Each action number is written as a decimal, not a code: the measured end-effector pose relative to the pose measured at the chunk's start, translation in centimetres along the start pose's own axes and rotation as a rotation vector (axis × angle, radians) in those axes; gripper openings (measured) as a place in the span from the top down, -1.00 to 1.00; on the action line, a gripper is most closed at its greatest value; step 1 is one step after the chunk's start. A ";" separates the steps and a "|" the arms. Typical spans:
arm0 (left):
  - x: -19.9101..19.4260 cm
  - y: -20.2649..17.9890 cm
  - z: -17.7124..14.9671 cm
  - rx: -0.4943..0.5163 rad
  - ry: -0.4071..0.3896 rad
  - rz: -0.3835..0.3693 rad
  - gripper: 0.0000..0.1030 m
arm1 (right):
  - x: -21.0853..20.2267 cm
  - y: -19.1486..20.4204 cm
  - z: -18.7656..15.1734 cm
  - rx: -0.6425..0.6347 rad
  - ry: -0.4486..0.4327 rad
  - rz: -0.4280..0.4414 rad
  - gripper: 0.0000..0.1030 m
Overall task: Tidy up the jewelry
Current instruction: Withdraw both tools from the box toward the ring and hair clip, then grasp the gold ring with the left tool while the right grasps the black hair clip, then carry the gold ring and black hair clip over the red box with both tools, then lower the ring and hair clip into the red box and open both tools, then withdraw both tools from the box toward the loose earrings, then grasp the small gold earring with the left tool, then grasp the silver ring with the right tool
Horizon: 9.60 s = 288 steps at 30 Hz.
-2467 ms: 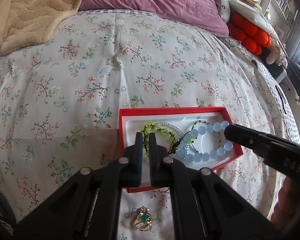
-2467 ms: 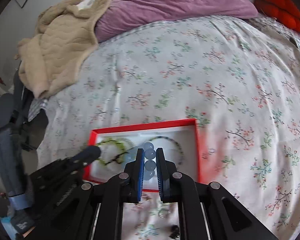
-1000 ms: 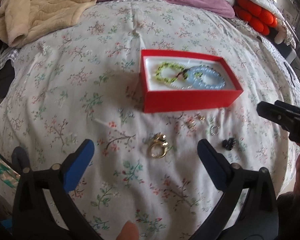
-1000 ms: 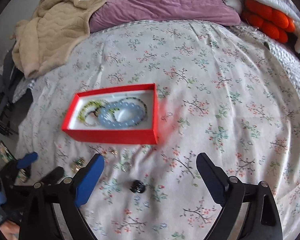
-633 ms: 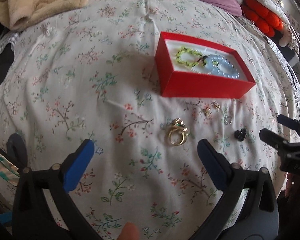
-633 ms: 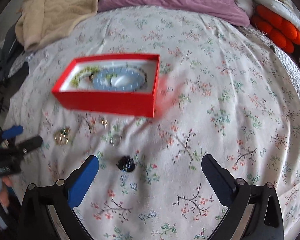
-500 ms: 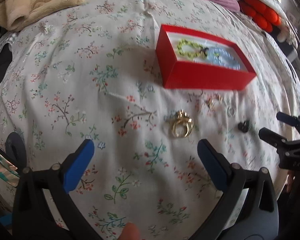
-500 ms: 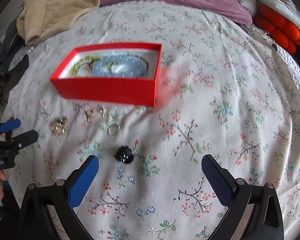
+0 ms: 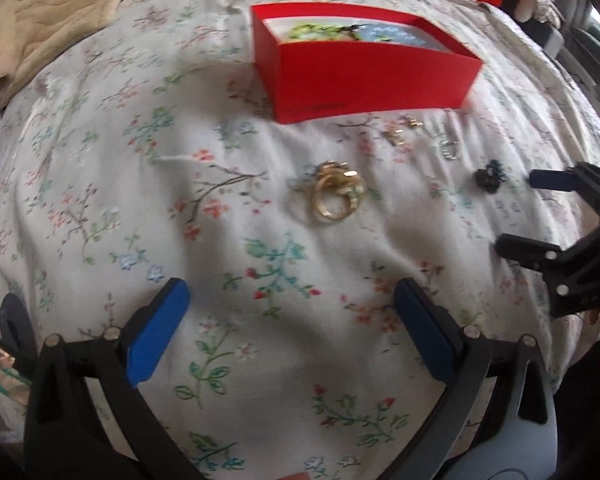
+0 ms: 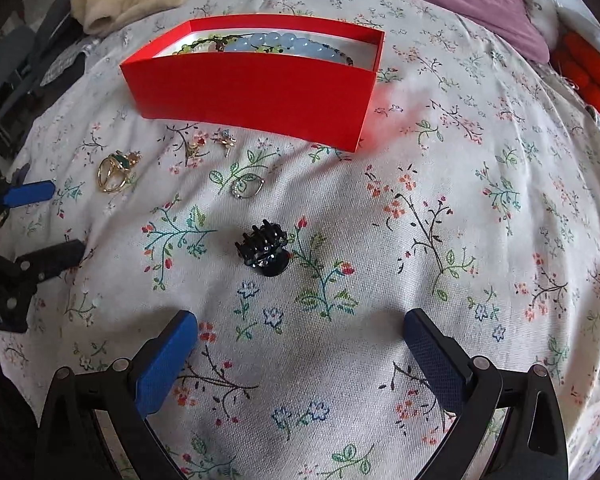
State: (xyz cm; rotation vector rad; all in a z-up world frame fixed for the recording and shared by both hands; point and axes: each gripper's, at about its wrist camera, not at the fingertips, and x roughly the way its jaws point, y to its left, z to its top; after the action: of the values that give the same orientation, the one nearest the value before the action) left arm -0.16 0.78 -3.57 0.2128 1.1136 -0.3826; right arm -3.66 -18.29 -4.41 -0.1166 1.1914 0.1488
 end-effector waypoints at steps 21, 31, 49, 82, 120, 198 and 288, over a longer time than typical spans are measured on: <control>0.7 -1.1 2.8 0.043 -0.096 -0.067 0.05 | 0.3 -0.2 1.5 0.016 0.047 0.003 -0.97; 1.4 -1.8 3.3 0.052 -0.075 -0.083 0.51 | 0.3 0.4 3.0 0.005 0.038 -0.002 -0.58; 0.9 -1.3 3.5 0.023 -0.058 -0.093 0.52 | 0.5 0.4 4.4 0.011 0.035 0.002 0.54; -3.6 0.6 7.5 -0.167 -0.097 -0.198 0.52 | -5.0 -0.9 8.2 0.161 -0.062 0.126 0.54; 1.2 0.0 14.2 -0.188 -0.074 -0.177 0.51 | -1.1 -4.8 13.8 0.319 -0.071 0.221 0.54; -1.6 2.1 2.3 -0.157 0.013 0.073 -0.93 | -2.6 -2.7 4.7 0.229 0.045 -0.019 -0.66; -0.4 1.6 3.2 -0.102 -0.033 -0.088 0.67 | 2.2 1.7 8.4 0.053 0.009 0.117 0.86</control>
State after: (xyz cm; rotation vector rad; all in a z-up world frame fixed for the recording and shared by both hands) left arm 2.99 1.14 -1.84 0.0669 1.1098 -0.4052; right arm 4.56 -15.03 -3.42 -0.0013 1.2107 0.2191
